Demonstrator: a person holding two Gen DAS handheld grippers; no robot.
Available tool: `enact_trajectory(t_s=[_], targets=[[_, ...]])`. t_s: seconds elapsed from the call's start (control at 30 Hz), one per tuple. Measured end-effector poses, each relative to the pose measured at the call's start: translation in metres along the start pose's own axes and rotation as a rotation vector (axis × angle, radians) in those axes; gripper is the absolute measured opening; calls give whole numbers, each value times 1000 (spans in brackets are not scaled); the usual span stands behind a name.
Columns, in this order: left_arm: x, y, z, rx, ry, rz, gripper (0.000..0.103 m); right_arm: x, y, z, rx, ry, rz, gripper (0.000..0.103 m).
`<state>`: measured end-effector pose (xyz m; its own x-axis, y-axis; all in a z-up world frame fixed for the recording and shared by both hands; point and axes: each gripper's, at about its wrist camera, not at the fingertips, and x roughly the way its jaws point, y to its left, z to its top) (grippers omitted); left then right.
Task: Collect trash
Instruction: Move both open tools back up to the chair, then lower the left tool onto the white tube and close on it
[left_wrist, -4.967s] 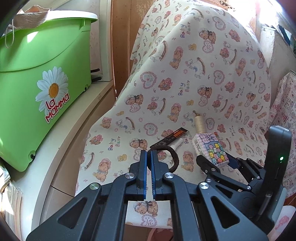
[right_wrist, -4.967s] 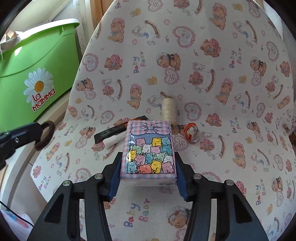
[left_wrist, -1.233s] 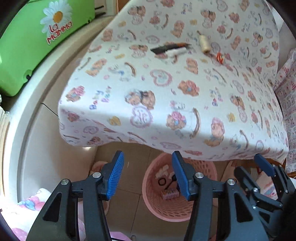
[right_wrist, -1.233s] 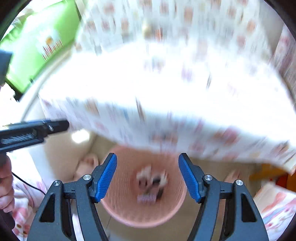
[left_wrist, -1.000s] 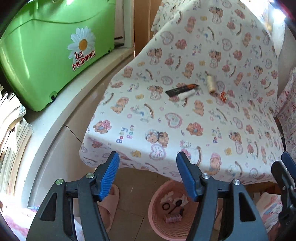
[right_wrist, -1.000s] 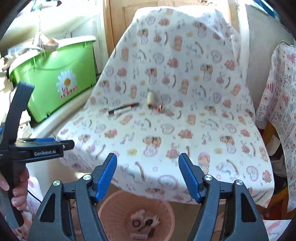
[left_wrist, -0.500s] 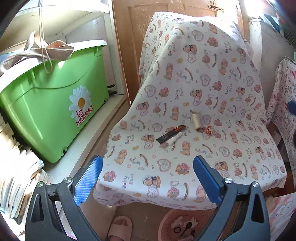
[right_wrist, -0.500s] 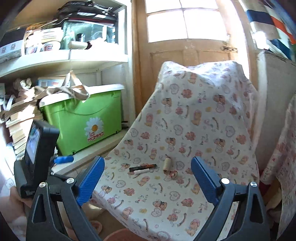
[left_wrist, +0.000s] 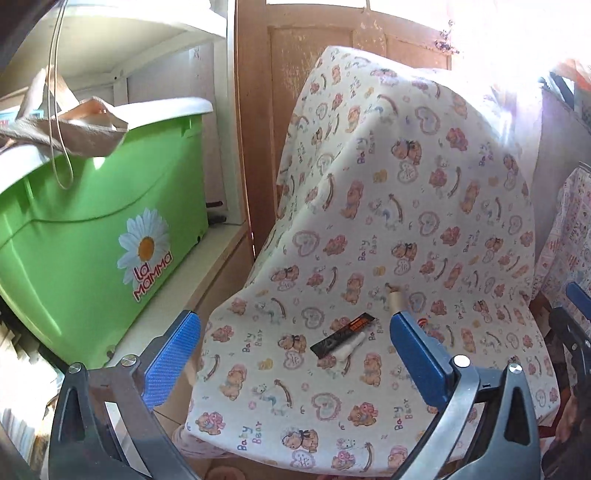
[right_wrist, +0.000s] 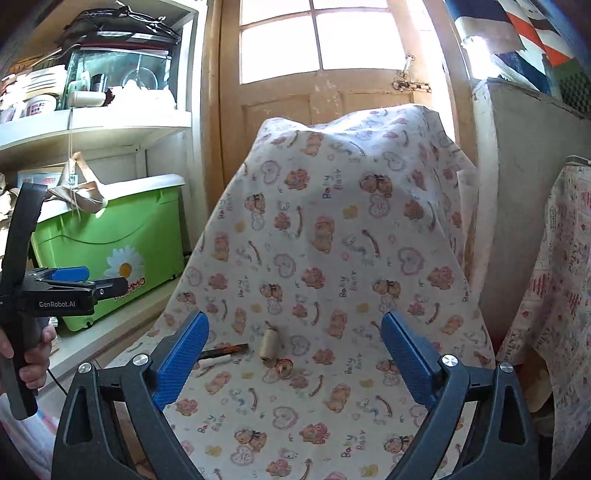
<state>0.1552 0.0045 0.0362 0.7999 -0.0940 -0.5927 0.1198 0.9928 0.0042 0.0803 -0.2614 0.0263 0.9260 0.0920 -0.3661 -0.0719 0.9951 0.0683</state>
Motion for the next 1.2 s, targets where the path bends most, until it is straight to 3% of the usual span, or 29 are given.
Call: enact_trajectory(t_s=[0.13,0.23,0.4,0.57,0.67,0.8,0.83,0.9,1.03,1.2], targets=[[32,12,-20,-17,84,1,102,19,4,-10,-19,70,7,96],[58,13,-23,-19,177,-86,102,36,13,-18,-54,125,16,96],[87,8,-22,22,190,-110,99,57,32,-29,-96,171,41,96],[109,3,-21,141,174,-134,74,69,46,-34,-126,189,74,96],[121,-5,-25,177,215,-175,60,77,51,-36,-146,203,66,96],[130,-23,-34,227,263,-228,47,98,52,-40,-178,285,-31,95],[132,-27,-36,231,271,-236,46,103,51,-42,-193,308,-53,91],[137,-32,-39,235,283,-253,43,110,45,-44,-156,344,-33,84],[149,-42,-46,235,324,-297,26,115,27,-43,-9,374,23,84],[148,-46,-48,245,324,-308,16,115,20,-41,24,370,16,83]])
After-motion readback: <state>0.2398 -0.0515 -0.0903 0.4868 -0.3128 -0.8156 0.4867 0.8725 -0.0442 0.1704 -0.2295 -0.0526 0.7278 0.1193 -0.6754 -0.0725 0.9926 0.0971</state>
